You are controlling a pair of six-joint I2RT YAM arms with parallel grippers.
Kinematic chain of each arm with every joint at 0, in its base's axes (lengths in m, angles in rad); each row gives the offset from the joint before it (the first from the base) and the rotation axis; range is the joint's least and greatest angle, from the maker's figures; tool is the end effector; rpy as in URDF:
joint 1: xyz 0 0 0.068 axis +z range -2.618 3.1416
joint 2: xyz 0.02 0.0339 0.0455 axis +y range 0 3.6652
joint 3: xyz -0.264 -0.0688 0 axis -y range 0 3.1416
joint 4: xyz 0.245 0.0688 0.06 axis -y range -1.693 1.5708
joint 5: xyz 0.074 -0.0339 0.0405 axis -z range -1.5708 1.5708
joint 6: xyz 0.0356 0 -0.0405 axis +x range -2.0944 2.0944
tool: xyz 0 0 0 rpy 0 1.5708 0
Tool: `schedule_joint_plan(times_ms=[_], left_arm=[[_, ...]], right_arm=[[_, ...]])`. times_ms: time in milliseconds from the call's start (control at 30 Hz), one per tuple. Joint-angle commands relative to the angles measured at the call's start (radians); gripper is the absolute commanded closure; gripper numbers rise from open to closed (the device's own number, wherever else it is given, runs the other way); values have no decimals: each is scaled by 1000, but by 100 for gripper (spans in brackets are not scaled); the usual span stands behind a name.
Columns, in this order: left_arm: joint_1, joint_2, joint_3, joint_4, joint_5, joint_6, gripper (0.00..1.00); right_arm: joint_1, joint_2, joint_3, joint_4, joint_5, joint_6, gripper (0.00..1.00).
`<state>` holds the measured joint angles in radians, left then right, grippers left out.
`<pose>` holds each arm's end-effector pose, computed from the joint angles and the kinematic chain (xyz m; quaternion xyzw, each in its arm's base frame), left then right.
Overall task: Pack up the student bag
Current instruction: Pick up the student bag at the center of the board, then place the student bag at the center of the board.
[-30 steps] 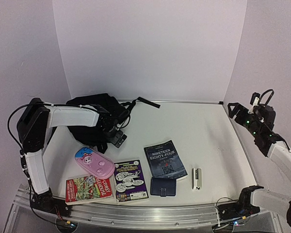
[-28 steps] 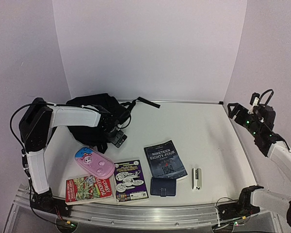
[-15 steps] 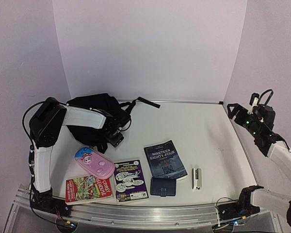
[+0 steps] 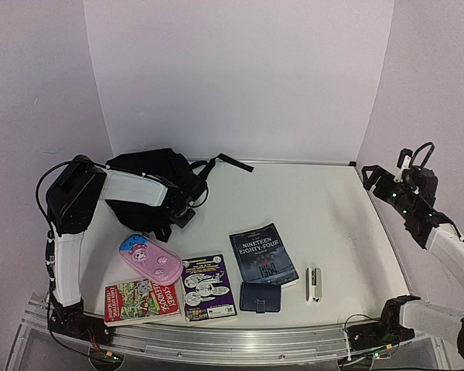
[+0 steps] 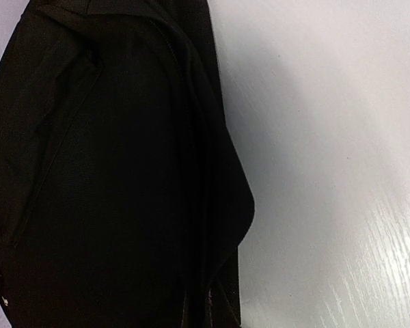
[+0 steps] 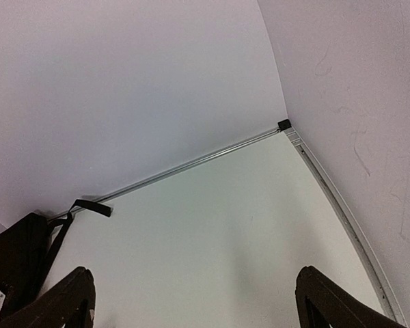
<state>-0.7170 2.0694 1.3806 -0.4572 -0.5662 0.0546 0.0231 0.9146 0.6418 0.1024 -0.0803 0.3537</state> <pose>0.3264 -0.2592 0.1412 0.2986 0.8918 0.1924 0.2802 0.2188 0.0079 0.2959 0.1002 0.7579 0.1507 0.6267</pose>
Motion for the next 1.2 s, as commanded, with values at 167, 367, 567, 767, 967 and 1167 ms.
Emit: schedule_joint_plan(times_ms=[167,367,567,767,967,1167], left_arm=[[-20,-143,71,28,143,25,100],[-64,-194,345,-124,430,-10,100],[-64,-238,642,-164,816,-141,100],[-59,-270,797,-135,1021,-257,100],[126,-465,483,220,1214,-655,100],[328,-539,33,364,1288,-916,100]], right_arm=[[2,-3,43,-6,8,-17,2],[3,9,40,-7,0,-13,2],[2,22,36,-6,-3,-4,2],[2,31,43,-6,-10,6,2],[2,33,43,-6,-14,16,2],[2,49,57,-11,-39,6,2]])
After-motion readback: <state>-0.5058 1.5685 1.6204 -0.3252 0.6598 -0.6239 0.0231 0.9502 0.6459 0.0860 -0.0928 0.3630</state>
